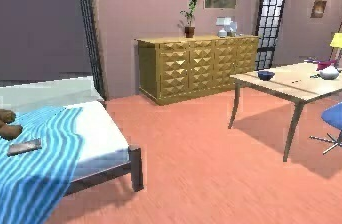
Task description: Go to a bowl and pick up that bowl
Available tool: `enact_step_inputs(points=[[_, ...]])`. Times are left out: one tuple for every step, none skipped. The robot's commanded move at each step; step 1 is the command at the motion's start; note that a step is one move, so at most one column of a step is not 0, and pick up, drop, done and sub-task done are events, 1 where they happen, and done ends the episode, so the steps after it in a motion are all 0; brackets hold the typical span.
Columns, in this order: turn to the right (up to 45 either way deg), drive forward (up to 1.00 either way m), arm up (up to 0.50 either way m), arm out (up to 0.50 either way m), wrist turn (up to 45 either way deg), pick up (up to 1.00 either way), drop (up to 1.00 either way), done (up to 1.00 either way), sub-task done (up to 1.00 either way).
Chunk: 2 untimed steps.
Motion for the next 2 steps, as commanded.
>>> enact_step_inputs(points=[[9.0,0.00,0.00,0.00,0.0,0.00,0.00,0.00,0.00],[0.0,0.25,0.00,0.00,0.0,0.00,0.00,0.00,0.00]])
